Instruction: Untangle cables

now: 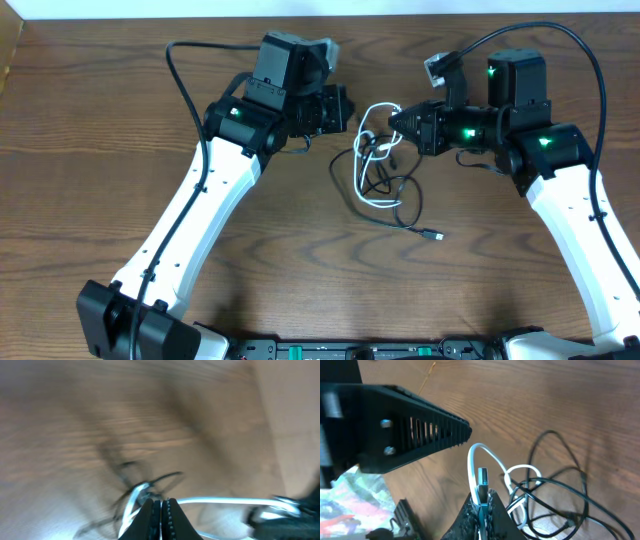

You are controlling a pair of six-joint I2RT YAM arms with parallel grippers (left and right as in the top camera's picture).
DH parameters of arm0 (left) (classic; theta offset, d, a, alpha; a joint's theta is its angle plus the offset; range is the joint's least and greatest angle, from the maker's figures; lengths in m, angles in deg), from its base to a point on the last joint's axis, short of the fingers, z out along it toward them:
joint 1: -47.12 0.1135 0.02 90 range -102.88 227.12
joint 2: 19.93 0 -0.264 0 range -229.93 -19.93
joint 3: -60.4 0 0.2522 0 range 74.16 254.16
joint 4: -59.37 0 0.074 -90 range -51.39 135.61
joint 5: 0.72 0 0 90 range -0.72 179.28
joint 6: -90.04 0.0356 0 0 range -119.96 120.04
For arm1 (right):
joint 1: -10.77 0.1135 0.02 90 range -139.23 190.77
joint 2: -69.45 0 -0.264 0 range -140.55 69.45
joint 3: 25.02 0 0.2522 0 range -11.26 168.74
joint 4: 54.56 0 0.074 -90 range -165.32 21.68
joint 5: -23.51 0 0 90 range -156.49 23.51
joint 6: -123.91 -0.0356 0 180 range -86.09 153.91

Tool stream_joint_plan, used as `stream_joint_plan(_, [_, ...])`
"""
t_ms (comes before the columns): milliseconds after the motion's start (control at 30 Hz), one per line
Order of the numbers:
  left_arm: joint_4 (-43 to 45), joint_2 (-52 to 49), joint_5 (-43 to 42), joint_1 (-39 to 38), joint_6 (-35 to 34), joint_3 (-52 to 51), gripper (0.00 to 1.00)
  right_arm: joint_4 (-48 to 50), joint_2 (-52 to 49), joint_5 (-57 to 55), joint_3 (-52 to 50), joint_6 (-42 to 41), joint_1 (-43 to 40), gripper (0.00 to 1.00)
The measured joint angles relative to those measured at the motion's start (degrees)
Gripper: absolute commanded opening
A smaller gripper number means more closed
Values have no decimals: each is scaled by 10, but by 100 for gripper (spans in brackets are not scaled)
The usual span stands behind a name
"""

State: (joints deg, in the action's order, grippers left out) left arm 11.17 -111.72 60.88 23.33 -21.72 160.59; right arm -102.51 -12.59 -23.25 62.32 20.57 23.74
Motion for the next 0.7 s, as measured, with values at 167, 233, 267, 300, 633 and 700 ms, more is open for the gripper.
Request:
stream_joint_plan(167, [0,-1,-73,0,69,0,24,-3,0,19,0,-1,-9,1])
stream_joint_plan(233, [-9,-3,-94,0,97,0,25,-3,0,28,0,-1,-17,1])
stream_joint_plan(267, [-14,-5,-102,0,107,0,25,-3,0,33,0,-1,-21,1])
stream_joint_plan(300, [-22,-9,-111,0,121,0,25,-3,0,39,0,-1,-26,1])
stream_joint_plan(633, [-53,-47,-136,0,223,-2,27,-4,0,79,0,-3,-35,1])
stream_joint_plan(700, [-47,-74,-131,0,229,-3,27,-4,0,84,0,-3,-35,1])
